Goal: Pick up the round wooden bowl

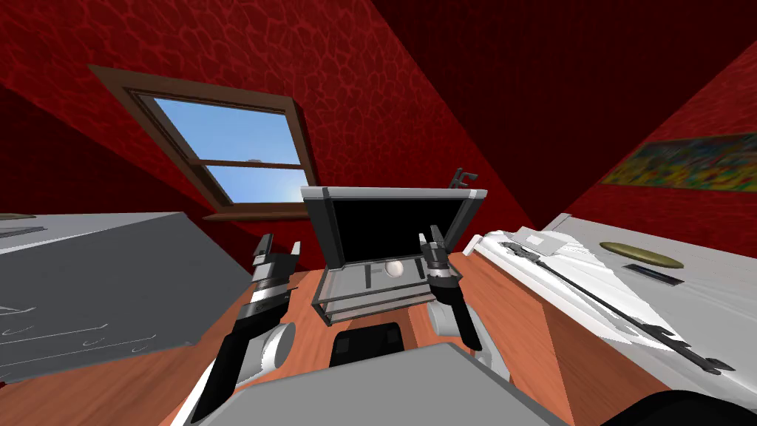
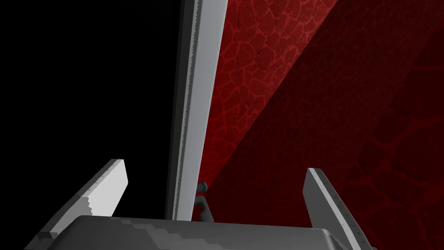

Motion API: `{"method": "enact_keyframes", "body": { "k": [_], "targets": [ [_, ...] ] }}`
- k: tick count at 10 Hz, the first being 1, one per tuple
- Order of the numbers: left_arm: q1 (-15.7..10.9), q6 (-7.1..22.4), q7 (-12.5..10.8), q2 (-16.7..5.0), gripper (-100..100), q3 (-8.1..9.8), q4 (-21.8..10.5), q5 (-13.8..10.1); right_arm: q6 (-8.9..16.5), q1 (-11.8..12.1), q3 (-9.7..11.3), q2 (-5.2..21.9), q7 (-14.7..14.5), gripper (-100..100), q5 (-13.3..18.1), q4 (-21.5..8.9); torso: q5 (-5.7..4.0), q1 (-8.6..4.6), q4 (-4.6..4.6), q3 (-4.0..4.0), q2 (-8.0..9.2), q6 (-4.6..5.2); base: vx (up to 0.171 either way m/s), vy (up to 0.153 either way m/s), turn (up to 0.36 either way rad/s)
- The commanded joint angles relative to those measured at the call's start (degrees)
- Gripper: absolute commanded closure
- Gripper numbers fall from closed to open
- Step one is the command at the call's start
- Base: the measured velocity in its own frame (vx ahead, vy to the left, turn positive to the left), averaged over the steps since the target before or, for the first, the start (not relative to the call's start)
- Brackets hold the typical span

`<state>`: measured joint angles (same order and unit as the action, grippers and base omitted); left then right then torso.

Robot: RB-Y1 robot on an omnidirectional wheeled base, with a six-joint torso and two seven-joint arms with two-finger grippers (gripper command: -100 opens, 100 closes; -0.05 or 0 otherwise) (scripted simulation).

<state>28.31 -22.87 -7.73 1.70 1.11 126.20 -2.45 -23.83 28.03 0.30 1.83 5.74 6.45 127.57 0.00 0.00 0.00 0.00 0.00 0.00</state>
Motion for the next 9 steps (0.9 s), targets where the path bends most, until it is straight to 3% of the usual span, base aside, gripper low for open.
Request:
{"method": "enact_keyframes", "body": {
  "k": [1,2,9],
  "targets": [
    [0.0,0.0,0.0,0.0,0,0.0,0.0,0.0,0.8,-0.1,0.9,2.1,-0.6,-100,0.9,-2.4,0.0,0.0,0.0,0.0,0.0,0.0,-0.021,0.038,0.244],
    [0.0,0.0,0.0,0.0,0,-0.01,0.0,0.0,0.8,-0.1,0.9,2.1,-0.6,-100,0.9,-2.4,0.02,0.11,0.01,0.02,0.05,-0.05,-0.024,0.036,0.124],
    [0.0,0.0,0.0,0.0,0,-0.01,0.0,0.0,3.7,-0.6,3.4,7.1,-2.6,-100,3.2,-11.0,0.02,0.11,0.01,0.04,0.07,-0.02,-0.017,0.03,0.159]
  ]
}}
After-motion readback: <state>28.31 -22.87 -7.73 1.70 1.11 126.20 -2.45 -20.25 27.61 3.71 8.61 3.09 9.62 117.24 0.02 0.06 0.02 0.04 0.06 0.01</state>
